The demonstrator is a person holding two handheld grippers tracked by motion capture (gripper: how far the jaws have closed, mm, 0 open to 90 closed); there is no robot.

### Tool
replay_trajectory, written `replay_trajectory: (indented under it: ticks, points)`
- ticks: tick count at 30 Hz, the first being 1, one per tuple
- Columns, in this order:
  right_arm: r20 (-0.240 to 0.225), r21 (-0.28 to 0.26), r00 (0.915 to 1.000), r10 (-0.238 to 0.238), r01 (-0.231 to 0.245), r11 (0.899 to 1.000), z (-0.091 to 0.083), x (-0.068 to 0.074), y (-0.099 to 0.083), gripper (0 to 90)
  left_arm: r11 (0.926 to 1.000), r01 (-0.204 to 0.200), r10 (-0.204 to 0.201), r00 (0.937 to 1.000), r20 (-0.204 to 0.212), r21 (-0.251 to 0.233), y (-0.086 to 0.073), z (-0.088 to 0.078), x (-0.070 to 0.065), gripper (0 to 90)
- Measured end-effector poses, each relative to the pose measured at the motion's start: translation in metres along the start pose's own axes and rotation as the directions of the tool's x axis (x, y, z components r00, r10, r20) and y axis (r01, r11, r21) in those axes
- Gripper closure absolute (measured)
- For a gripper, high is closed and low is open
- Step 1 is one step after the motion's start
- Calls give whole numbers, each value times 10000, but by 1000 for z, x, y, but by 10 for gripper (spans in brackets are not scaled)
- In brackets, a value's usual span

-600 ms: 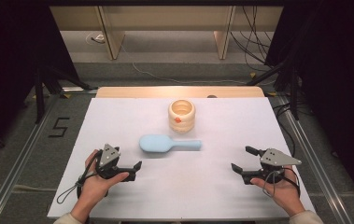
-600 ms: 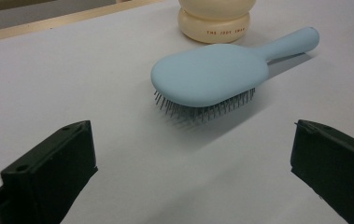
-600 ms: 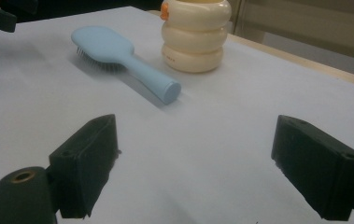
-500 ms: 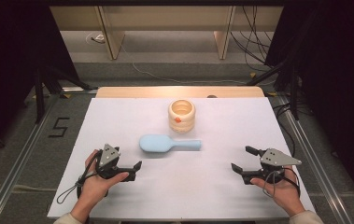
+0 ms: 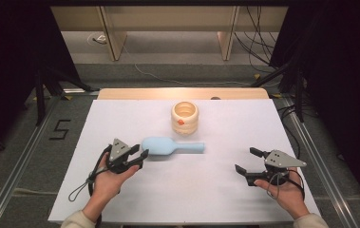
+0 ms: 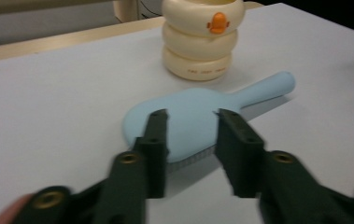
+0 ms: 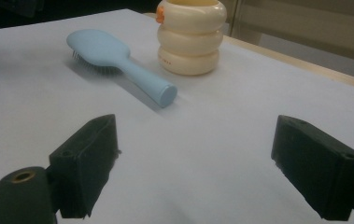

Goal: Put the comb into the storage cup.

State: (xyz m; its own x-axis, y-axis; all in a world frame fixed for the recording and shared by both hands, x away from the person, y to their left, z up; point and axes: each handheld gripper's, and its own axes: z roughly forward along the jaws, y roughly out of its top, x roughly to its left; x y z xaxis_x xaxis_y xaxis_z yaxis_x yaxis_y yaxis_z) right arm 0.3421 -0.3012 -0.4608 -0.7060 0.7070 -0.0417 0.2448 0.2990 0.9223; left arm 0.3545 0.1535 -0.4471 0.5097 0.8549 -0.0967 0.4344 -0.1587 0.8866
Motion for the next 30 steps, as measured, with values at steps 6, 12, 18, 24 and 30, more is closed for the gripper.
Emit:
replay_trajectory:
  ticks: [6, 12, 18, 24, 30]
  points:
    - [-9, 26, 10000, 13, -13, 10000, 1, 0, 0, 158, 9950, 246, -336, 9952, 918, 965, 18, 36, -24, 897]
    - [-27, -12, 10000, 3, -3, 10000, 1, -1, 0, 158, 9882, -31, -122, 9950, 991, 1531, 35, 75, -54, 899]
    - [-30, -9, 10000, 26, -26, 10000, 1, -1, 0, 158, 9801, 147, -321, 9958, 852, 1982, 48, 110, -65, 900]
    - [-74, -22, 10000, 29, -29, 10000, 1, -1, 0, 158, 9664, 189, -374, 9970, 677, 2562, 55, 133, -72, 900]
    - [-90, -24, 9999, 50, -51, 10000, 1, -1, 0, 159, 9607, -27, -99, 9990, 440, 2774, 60, 149, -78, 900]
